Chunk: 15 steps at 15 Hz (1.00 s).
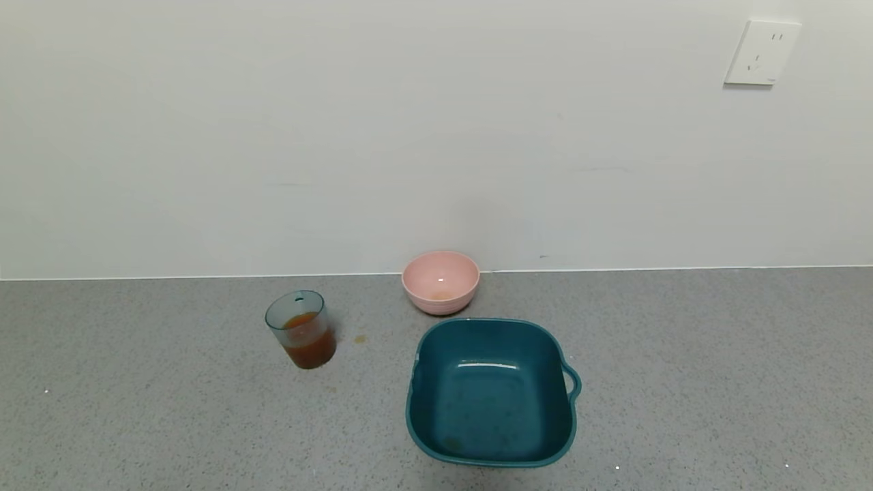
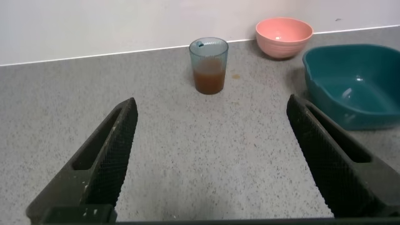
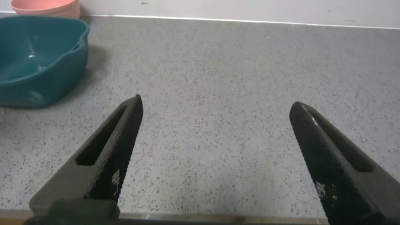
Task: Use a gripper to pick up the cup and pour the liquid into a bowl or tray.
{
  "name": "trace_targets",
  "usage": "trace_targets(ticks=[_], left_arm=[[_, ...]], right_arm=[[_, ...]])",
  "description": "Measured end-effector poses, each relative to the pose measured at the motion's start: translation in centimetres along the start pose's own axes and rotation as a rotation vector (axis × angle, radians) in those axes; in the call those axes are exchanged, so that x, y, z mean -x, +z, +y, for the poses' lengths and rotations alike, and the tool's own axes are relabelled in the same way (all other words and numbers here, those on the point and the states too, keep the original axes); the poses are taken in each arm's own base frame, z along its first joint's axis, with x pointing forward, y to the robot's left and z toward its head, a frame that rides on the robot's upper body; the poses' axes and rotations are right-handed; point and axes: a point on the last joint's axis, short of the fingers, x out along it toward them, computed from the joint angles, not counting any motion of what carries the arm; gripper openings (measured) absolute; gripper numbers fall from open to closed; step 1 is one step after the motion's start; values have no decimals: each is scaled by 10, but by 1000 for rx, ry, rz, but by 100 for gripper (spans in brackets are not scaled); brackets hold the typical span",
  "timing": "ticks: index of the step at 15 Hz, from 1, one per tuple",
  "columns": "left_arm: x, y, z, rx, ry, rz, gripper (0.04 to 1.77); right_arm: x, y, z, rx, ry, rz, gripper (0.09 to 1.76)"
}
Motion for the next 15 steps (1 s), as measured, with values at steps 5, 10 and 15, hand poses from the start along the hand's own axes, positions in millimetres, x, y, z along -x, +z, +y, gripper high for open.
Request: trace_targets(ticks=[5,10,15], left_arm=[[-34,45,3,-19,-20,91,172],[-97,59,5,-24,-47,226,172],[-160,35,6,-28,-58,366,172]], right_arm=[[0,0,0,0,3,1,171],[0,0,0,0,4,0,171],[0,0,0,0,4,1,171]])
